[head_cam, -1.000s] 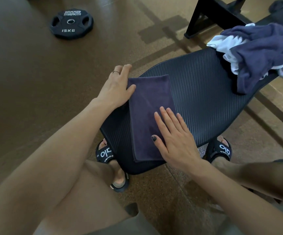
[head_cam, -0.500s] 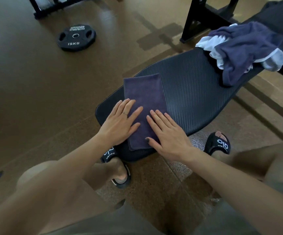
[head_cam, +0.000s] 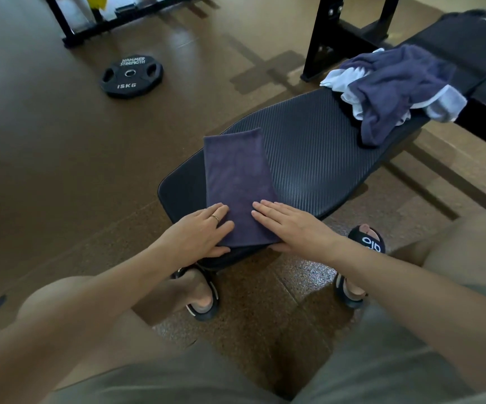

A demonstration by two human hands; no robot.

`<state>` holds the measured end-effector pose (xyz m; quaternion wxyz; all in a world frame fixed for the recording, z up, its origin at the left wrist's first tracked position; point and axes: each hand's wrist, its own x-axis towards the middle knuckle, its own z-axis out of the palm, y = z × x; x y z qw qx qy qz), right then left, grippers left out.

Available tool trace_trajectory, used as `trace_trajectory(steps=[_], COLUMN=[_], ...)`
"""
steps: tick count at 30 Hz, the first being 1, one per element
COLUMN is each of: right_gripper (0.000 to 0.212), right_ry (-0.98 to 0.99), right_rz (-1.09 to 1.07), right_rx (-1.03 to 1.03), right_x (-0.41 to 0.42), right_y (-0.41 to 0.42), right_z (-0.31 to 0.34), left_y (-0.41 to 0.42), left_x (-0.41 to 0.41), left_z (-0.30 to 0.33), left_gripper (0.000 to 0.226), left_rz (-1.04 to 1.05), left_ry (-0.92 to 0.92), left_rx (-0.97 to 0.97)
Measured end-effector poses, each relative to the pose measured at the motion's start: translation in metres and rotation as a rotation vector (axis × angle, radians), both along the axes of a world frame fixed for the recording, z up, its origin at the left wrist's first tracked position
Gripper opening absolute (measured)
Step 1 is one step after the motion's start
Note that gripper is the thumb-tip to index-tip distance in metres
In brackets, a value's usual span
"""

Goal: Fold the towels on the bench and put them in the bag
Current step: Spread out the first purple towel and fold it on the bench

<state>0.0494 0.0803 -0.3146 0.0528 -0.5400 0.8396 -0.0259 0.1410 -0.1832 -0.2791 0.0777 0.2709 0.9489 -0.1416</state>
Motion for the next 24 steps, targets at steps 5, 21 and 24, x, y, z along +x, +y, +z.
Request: trace_trajectory(steps=[5, 21, 24], right_gripper=[0.066, 0.035, 0.038], right_ry=[-0.043, -0.072, -0.042], right_rz=[0.041, 0.014, 0.03], right_rx=[-0.07, -0.198, -0.187], right_x=[-0.009, -0.002, 0.003], right_y=[0.0, 0.008, 0.014], right_z=[0.014, 0.028, 0.021], left_y=[0.01, 0.003, -0.004], left_x=[-0.002, 0.021, 0.028], left_z=[0.008, 0.005, 0.007], left_gripper=[0.063, 0.035, 0.036], left_rz=[-0.012, 0.082, 0.042], left_ry=[0.06, 0.074, 0.052], left_rx=[-0.079, 0.114, 0.171])
